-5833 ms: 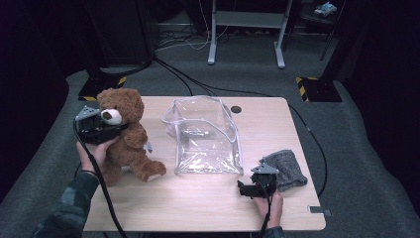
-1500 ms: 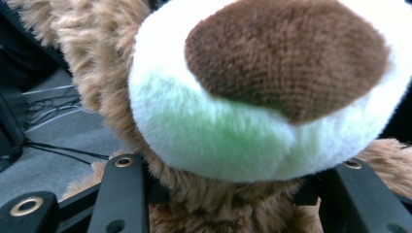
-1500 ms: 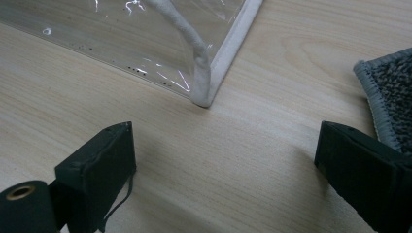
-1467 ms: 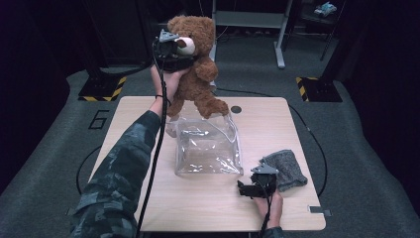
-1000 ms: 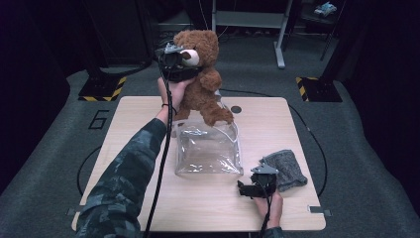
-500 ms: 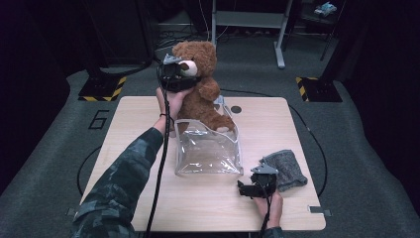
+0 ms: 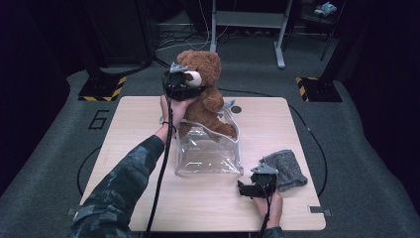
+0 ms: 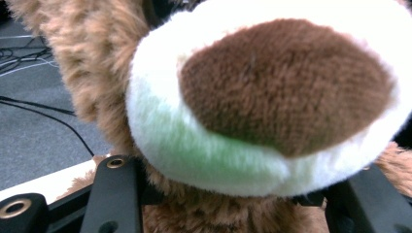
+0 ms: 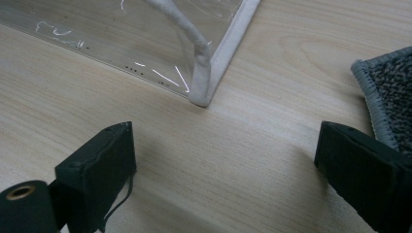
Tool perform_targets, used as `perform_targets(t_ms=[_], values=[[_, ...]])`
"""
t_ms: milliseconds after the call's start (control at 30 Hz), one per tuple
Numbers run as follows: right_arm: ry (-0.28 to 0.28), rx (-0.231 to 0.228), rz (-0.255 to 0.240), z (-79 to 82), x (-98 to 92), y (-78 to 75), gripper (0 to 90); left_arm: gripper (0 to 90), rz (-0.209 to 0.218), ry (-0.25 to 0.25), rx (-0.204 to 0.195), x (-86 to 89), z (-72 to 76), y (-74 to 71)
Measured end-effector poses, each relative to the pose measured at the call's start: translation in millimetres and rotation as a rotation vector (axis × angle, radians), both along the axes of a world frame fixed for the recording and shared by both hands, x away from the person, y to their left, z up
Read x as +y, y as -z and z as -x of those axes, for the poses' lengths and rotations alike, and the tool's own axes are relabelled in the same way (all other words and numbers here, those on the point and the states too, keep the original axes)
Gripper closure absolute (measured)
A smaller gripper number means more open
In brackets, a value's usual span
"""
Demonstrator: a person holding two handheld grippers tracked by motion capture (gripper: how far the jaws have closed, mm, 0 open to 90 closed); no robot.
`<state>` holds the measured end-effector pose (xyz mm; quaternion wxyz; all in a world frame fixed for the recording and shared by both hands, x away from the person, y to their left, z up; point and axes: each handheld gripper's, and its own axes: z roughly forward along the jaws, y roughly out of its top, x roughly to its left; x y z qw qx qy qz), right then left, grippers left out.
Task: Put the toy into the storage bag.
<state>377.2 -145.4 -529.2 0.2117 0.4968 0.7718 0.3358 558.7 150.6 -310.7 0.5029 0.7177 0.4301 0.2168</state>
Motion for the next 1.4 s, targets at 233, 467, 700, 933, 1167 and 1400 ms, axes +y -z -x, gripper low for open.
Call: perform_targets(t_ms=[233,467,700,933,1167,1400], values=[[0.000,-0.002,-0.004,-0.1,0.2,0.3,7.1,42.7,-0.020,-0.006,0.028,-3.1,4.8,7.1],[0.004,0.001,-0.002,0.0,0.5,0.0,7.1,42.5,-0.047,0.005,0.079,-3.6,8.3,17.7],[0.011,-0.002,-0.003,-0.1,1.0,0.3,7.1,43.1,-0.071,0.016,0.096,-7.1,13.5,23.3],[0.011,-0.002,-0.004,-0.1,1.1,0.3,7.1,44.9,-0.087,0.034,0.109,-11.2,17.3,28.4],[0.011,-0.002,-0.004,-0.1,1.2,0.3,7.1,45.2,-0.072,0.039,0.149,-9.5,14.8,32.0],[0.011,-0.002,-0.004,-0.1,1.1,0.3,7.1,45.2,-0.063,0.038,0.198,-8.0,11.1,42.8]])
